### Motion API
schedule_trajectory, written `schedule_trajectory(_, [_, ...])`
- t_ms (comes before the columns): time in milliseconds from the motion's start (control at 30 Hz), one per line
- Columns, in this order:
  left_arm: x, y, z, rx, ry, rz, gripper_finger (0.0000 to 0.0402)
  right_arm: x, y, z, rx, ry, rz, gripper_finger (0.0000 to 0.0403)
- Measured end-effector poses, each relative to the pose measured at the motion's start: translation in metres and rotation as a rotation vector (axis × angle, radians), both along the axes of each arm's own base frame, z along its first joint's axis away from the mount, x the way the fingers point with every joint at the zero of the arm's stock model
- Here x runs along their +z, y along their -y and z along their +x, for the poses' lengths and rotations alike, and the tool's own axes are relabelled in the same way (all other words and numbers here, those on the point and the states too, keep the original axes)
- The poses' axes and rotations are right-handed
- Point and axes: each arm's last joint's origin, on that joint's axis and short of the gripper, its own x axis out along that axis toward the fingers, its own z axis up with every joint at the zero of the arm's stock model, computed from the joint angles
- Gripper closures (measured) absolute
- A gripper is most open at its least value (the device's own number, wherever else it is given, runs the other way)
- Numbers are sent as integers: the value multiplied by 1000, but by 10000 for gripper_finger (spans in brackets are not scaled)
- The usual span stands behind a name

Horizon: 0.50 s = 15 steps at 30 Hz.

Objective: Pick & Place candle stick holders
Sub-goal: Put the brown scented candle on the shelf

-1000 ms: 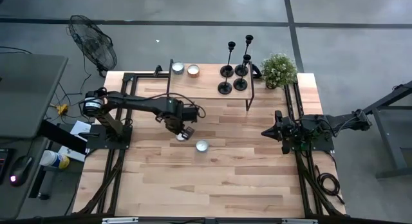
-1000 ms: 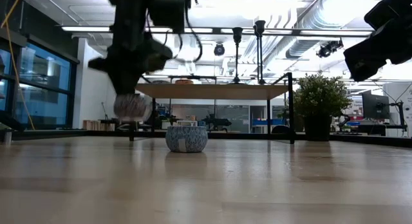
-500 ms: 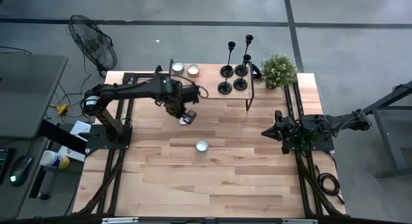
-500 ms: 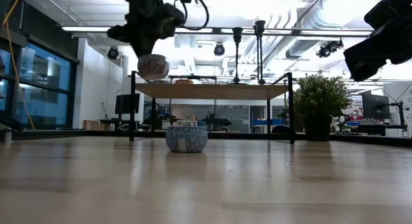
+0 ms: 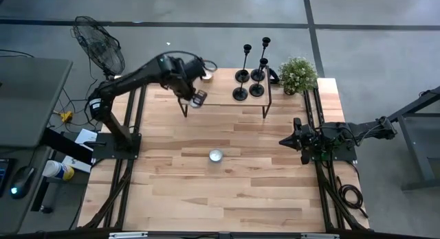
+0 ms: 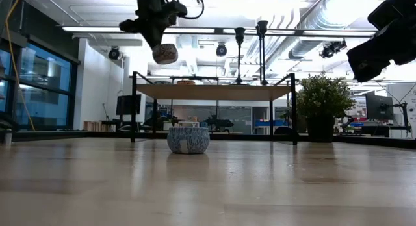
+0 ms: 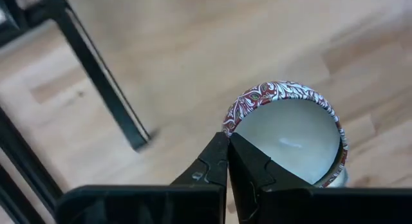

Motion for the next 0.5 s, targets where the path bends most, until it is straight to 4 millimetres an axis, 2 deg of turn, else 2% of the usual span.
schedule_trajectory(267, [5, -37, -18, 71, 4, 28, 401, 0, 0, 0, 0, 0, 1, 402])
schedule_trajectory(500, [-13, -60, -12, 36, -69, 18, 401, 0, 0, 0, 0, 0, 0, 402])
